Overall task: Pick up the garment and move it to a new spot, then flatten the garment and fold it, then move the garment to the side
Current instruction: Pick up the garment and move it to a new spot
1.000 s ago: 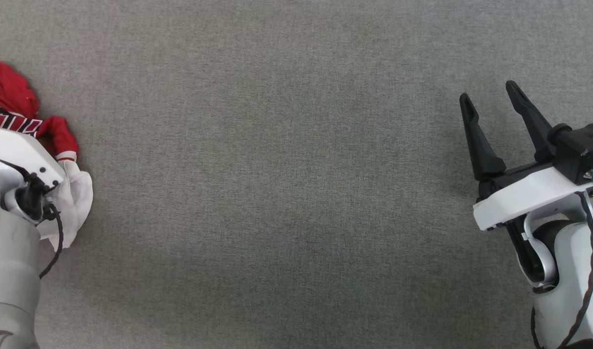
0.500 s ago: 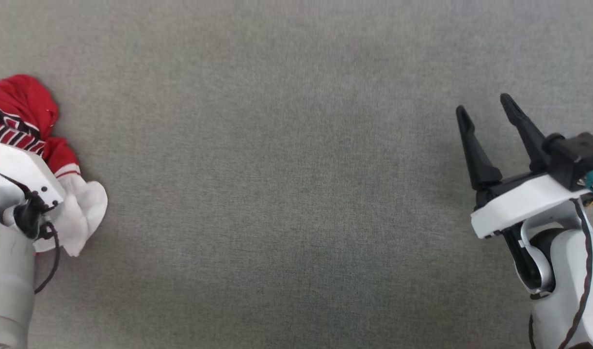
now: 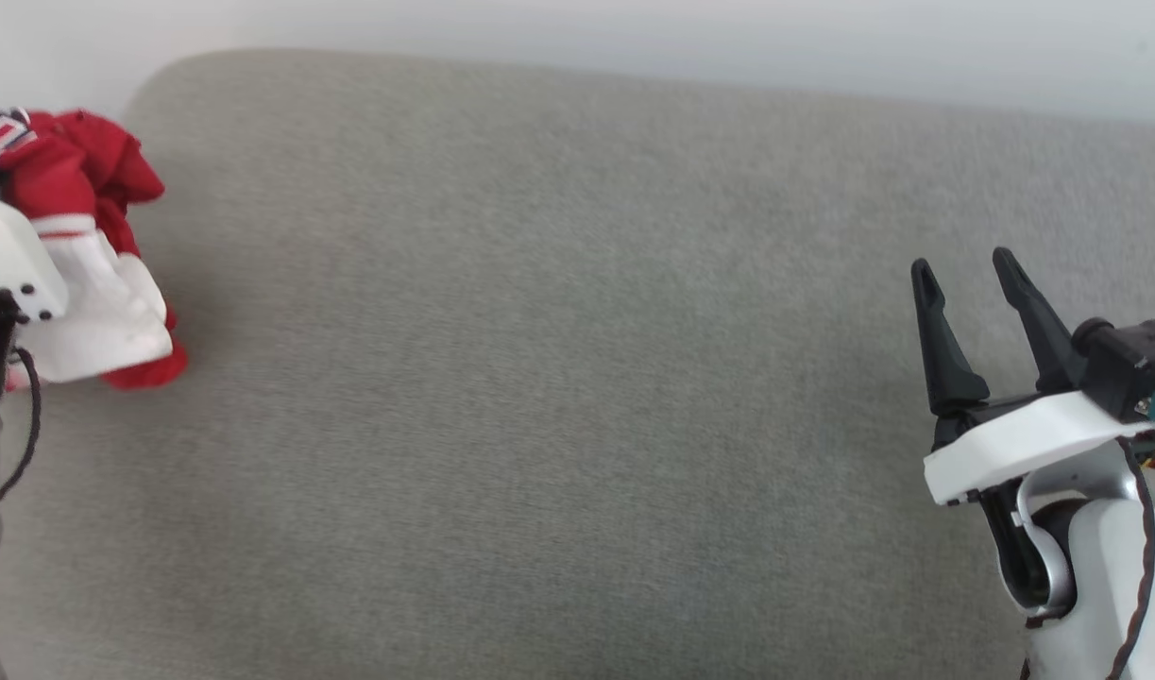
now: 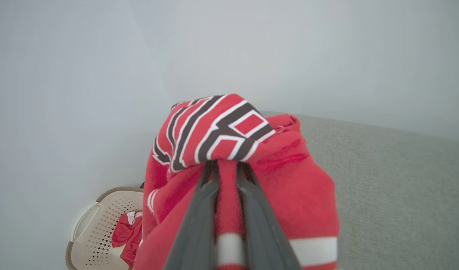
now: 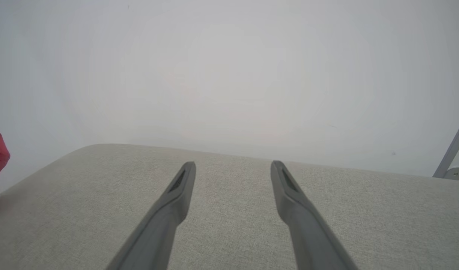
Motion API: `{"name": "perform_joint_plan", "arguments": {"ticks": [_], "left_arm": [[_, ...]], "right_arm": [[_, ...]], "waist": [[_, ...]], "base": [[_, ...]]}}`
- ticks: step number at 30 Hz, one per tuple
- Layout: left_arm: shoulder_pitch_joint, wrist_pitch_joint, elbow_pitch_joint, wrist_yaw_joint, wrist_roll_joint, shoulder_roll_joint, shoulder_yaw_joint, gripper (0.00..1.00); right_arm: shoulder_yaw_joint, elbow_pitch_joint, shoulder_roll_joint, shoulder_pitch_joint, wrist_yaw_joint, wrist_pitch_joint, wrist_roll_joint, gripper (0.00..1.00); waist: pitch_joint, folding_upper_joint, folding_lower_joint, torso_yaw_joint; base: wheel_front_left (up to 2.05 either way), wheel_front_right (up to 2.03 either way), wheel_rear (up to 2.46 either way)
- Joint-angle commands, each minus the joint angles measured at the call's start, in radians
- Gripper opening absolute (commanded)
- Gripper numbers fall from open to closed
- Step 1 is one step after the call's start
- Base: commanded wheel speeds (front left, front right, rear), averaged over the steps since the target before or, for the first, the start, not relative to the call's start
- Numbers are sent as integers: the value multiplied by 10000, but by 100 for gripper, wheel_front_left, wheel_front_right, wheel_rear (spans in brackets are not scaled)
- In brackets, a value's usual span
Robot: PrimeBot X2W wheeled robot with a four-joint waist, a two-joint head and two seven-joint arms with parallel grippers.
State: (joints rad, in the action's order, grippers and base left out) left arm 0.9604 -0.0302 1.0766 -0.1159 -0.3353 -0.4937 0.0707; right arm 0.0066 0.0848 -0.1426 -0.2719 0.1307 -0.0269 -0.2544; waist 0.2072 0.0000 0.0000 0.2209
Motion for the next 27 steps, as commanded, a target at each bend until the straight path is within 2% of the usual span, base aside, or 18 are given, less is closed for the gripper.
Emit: {"name": "perform_joint_plan", "arguments": {"ticks": [1, 8, 15, 21, 27], "left_arm": [[139, -15, -184, -52, 100, -82, 61, 0], [16, -742, -1936, -120, 0, -287, 532, 0], [-667, -2093, -4592, -137, -442, -537, 850, 0], [-1483, -3535, -7252, -70, -823, -678, 993, 0], [-2308, -4864, -9659, 186, -1226, -719, 1142, 0]], "right_arm": [[-27, 3, 45, 137, 1, -67, 39, 100], [-283, -11, 209, 430, 1, -149, -20, 100], [-677, -169, 320, 722, 1, -226, -49, 100], [-1041, -298, 438, 933, 1, -293, -48, 100], [-1316, -368, 629, 1078, 1, -376, -69, 100]], "waist": [[-349, 0, 0, 239], [-994, 0, 0, 451], [-1403, 0, 0, 256], [-1641, 0, 0, -327], [-1702, 0, 0, -1309]], "base": [[0, 0, 0], [0, 0, 0], [0, 0, 0], [0, 0, 0], [0, 0, 0]]}}
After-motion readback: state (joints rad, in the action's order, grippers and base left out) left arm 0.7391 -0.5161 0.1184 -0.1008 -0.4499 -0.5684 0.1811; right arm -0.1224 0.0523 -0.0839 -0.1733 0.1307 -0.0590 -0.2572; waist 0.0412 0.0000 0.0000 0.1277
